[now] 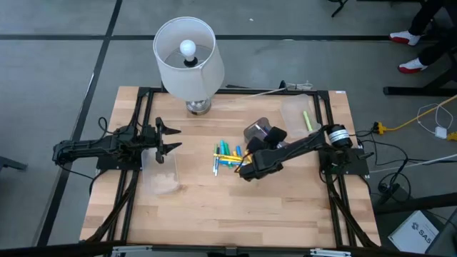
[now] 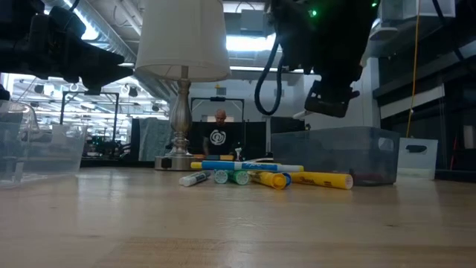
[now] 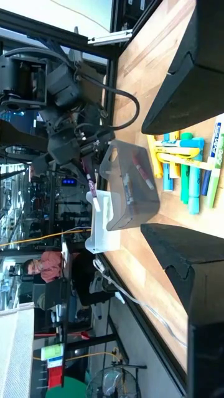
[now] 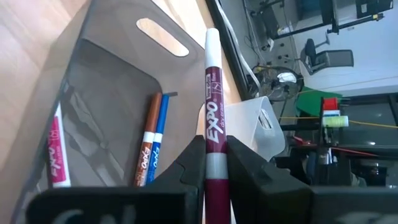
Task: Pick & Place Markers
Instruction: Put the violet marker pen into the black bin
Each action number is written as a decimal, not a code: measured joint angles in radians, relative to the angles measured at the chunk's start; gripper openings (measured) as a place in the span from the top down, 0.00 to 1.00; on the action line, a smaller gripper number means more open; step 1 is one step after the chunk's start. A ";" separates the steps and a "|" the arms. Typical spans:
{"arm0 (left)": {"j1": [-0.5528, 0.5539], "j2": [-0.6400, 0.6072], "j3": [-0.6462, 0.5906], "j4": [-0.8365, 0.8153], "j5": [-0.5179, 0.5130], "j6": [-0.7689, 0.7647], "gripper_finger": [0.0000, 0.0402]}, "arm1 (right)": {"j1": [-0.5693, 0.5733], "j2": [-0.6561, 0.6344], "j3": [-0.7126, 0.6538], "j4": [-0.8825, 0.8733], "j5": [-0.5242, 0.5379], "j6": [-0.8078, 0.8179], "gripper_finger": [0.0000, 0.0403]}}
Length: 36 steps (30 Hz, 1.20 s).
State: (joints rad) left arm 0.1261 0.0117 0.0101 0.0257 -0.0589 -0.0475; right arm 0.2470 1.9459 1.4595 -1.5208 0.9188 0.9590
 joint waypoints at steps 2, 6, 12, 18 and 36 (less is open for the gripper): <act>0.000 0.000 0.000 0.000 0.000 -0.001 0.40 | -0.003 -0.028 -0.017 0.002 -0.017 -0.013 0.89; 0.000 0.000 0.000 0.000 0.000 -0.001 0.40 | -0.011 -0.135 -0.080 0.056 -0.042 -0.050 0.89; 0.000 0.000 0.000 0.000 0.000 0.000 0.40 | -0.024 -0.356 -0.246 0.292 -0.080 -0.185 0.89; 0.000 0.000 0.000 0.000 0.000 0.000 0.40 | -0.051 -0.537 -0.443 0.525 -0.120 -0.262 0.89; 0.000 0.000 0.000 0.000 0.000 -0.001 0.40 | -0.147 -0.717 -0.783 0.983 -0.290 -0.367 0.89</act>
State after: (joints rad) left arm 0.1262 0.0116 0.0104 0.0255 -0.0589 -0.0481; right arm 0.0996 1.2288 0.6767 -0.5376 0.6285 0.5920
